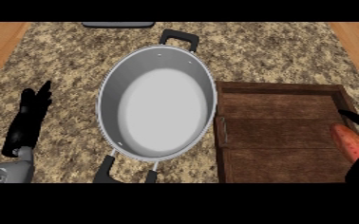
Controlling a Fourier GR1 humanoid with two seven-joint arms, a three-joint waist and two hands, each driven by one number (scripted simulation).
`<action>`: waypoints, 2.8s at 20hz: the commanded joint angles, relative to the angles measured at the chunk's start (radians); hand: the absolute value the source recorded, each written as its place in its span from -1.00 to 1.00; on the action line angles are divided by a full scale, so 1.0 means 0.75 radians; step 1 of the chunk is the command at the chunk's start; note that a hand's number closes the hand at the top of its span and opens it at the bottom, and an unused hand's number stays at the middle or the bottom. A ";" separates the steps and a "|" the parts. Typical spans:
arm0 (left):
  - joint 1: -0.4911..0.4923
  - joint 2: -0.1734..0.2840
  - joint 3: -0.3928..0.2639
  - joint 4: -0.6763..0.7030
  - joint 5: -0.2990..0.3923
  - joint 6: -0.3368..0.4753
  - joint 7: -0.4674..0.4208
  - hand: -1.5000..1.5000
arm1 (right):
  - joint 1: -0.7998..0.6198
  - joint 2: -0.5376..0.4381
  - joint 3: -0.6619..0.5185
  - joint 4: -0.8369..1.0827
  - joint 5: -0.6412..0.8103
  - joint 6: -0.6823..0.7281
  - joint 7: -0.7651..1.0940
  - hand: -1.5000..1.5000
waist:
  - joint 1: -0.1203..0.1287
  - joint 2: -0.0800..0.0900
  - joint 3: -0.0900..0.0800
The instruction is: Pick the sweet potato from the tray and place it in the pot
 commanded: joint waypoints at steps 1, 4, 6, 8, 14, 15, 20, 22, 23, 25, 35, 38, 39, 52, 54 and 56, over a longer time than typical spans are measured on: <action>-0.010 -0.016 0.027 0.061 -0.024 0.003 -0.037 0.00 | -0.028 0.003 -0.033 0.115 0.053 0.000 -0.115 -1.00 | 0.002 0.006 0.009; 0.001 -0.026 0.020 0.021 -0.012 -0.009 -0.041 0.00 | 0.023 0.165 0.078 0.085 0.149 -0.135 -0.020 -1.00 | 0.005 0.007 0.009; -0.019 -0.054 -0.011 -0.075 -0.050 0.020 0.072 0.00 | -0.001 0.045 -0.033 0.093 0.089 -0.004 -0.076 -1.00 | 0.002 0.005 0.009; -0.008 -0.008 0.025 -0.060 -0.002 -0.058 0.061 0.00 | -0.056 0.060 -0.029 0.157 0.094 0.002 -0.088 -1.00 | 0.006 0.006 0.009; -0.035 -0.026 0.015 -0.084 -0.027 -0.034 0.096 0.00 | 0.013 0.086 0.051 0.121 0.247 -0.213 -0.286 1.00 | 0.003 0.007 0.010; -0.051 -0.040 0.026 -0.008 -0.046 -0.004 0.071 0.00 | 0.045 0.006 0.017 0.095 0.228 -0.151 -0.339 1.00 | -0.005 0.007 0.009; -0.004 -0.032 0.041 -0.033 -0.017 -0.053 0.022 0.00 | -0.023 0.061 0.064 0.119 0.341 -0.276 -0.361 1.00 | 0.005 0.006 0.009; 0.002 -0.022 0.028 -0.138 -0.046 -0.047 0.120 0.00 | 0.017 0.017 0.022 0.044 0.337 -0.233 -0.366 1.00 | 0.002 0.004 0.009; 0.082 -0.015 0.061 -0.122 -0.009 -0.079 0.028 0.00 | 0.014 0.033 0.038 0.063 0.377 -0.276 -0.379 1.00 | 0.006 0.004 0.009; 0.060 -0.074 0.028 -0.104 -0.064 -0.018 0.034 0.00 | 0.028 0.027 -0.002 0.025 0.404 -0.308 -0.393 1.00 | 0.000 0.004 0.009; 0.030 -0.024 0.076 -0.052 -0.027 -0.063 0.054 0.00 | 0.445 0.212 0.269 -0.772 0.699 -0.638 -0.287 1.00 | -0.031 -0.005 0.008; 0.017 -0.056 0.059 -0.074 -0.066 -0.007 0.061 0.00 | 0.493 0.267 0.251 -1.034 0.643 -0.619 -0.232 1.00 | -0.043 -0.007 0.007; 0.019 -0.037 0.068 -0.055 -0.042 -0.047 0.060 0.00 | 0.454 0.277 0.253 -1.084 0.639 -0.618 -0.224 1.00 | -0.034 -0.005 0.007; -0.024 -0.025 0.073 -0.033 -0.038 -0.068 0.081 0.00 | -0.097 0.394 0.411 -1.424 0.671 -0.560 -0.019 1.00 | -0.013 -0.003 0.003; -0.039 -0.082 0.024 -0.020 -0.094 -0.007 0.056 0.00 | -0.241 0.418 0.465 -1.409 0.630 -0.452 0.073 1.00 | -0.018 -0.004 0.000; -0.019 -0.059 0.041 -0.041 -0.077 -0.033 0.056 0.00 | -0.352 0.483 0.559 -1.384 0.664 -0.378 0.186 1.00 | -0.007 -0.006 0.002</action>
